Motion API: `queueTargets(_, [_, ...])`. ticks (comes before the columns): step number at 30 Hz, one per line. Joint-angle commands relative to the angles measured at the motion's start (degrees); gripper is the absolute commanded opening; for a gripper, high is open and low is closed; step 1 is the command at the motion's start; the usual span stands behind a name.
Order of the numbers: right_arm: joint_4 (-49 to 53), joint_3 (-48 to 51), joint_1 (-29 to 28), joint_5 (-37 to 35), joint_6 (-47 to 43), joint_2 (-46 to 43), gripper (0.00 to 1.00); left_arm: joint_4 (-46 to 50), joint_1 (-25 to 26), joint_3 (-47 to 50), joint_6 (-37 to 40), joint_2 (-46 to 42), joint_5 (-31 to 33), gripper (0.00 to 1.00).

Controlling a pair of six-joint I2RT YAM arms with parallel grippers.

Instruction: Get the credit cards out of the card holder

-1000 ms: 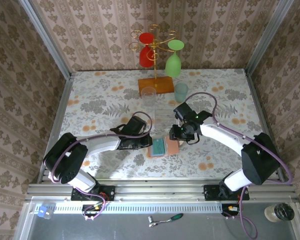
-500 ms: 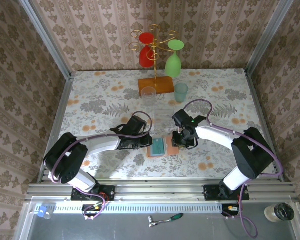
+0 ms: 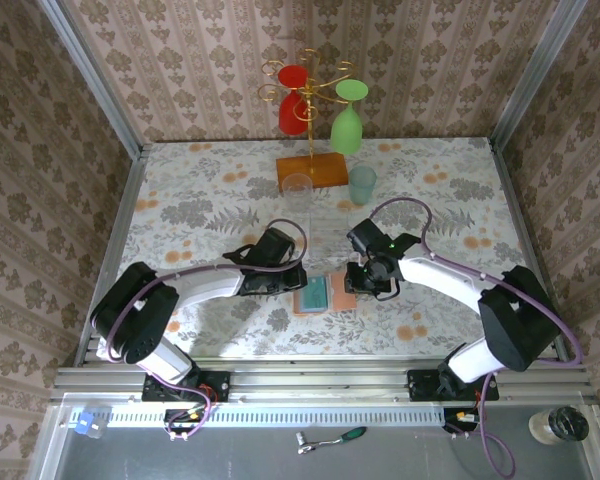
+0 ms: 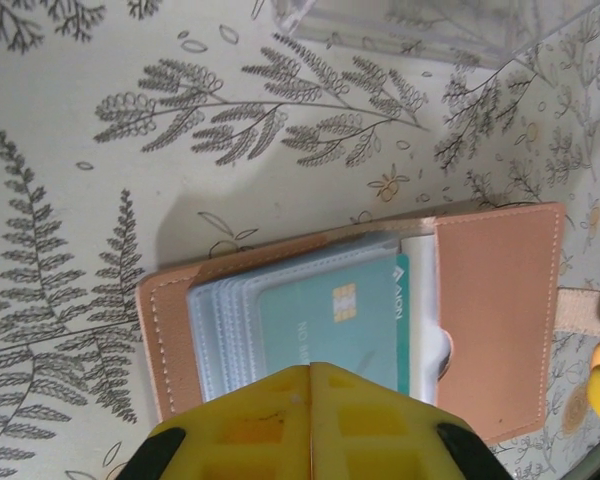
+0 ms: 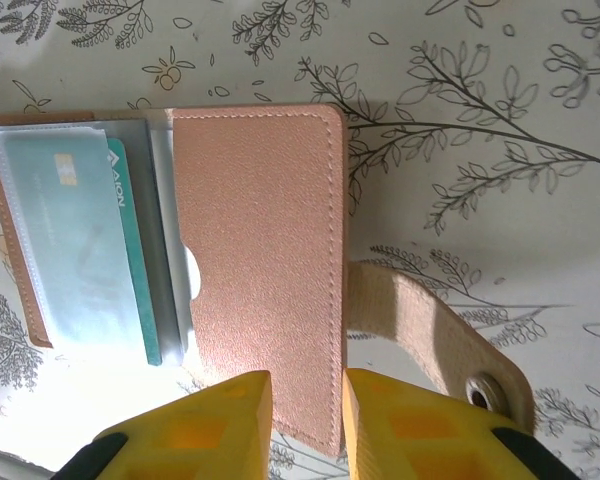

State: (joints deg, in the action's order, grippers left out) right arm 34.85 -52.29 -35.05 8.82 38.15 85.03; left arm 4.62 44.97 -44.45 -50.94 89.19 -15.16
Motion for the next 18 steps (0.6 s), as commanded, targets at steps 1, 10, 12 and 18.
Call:
queueTargets(1, [2.7,-0.7,-0.3,-1.7,-0.1,-2.7,0.26,1.9,0.4,-1.6,0.9,-0.1,0.6,0.08])
queueTargets(10, [-9.5,0.8,-0.8,7.5,3.2,-2.1,0.29,2.0,1.5,1.1,0.1,-2.6,0.6,0.06])
queueTargets(12, [-10.3,0.7,-1.1,7.9,3.7,-1.1,0.29,1.8,1.7,1.5,-0.1,-2.7,0.5,0.05])
queueTargets(18, [-13.8,1.9,-1.7,10.8,3.5,1.8,0.27,-0.1,2.5,3.0,-1.4,-2.5,0.1,0.03])
